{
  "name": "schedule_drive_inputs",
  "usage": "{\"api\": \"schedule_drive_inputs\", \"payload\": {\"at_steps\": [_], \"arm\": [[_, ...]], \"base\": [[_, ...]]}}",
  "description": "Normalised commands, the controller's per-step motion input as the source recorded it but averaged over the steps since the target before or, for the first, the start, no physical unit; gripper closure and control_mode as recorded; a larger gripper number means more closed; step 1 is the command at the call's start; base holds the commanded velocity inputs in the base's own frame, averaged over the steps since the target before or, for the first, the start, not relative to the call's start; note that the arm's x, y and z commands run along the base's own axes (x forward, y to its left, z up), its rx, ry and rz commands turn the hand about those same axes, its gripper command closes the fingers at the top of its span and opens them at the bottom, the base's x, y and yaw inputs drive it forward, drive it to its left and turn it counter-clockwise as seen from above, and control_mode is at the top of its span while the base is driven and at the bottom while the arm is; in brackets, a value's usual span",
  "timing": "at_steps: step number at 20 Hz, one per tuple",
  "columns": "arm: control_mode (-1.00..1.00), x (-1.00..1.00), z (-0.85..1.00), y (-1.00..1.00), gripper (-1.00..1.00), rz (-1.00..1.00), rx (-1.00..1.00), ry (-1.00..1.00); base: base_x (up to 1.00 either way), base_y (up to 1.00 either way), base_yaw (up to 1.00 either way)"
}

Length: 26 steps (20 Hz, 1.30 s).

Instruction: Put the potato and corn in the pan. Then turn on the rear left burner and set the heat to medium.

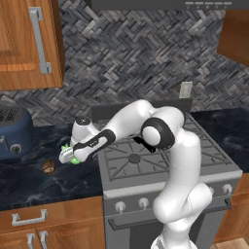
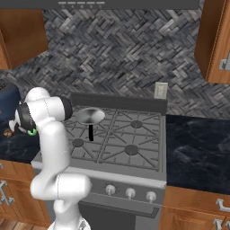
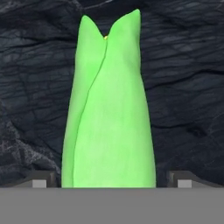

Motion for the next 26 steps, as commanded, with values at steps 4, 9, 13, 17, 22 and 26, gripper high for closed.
{"api": "schedule_drive_inputs", "payload": {"at_steps": [4, 9, 13, 17, 22, 26], "arm": [[-1.00, 0.00, 0.00, 0.01, -1.00, 0.00, 0.00, 0.00], [-1.00, 0.00, 0.00, 0.00, 1.00, 0.00, 0.00, 0.00], [-1.00, 0.00, 0.00, 0.00, 1.00, 0.00, 0.00, 0.00], [-1.00, -0.07, 0.16, -0.06, 1.00, 0.00, 0.00, -0.02], [-1.00, -0.26, 0.73, -0.17, 1.00, 0.00, 0.00, -0.03], [-1.00, -0.19, 0.70, -0.49, 1.00, 0.00, 0.00, 0.00]], "base": [[0.00, 0.00, 0.00], [0.00, 0.00, 0.00], [0.00, 0.00, 0.00], [0.00, 0.00, 0.00], [0.00, 0.00, 0.00], [0.00, 0.00, 0.00]]}}
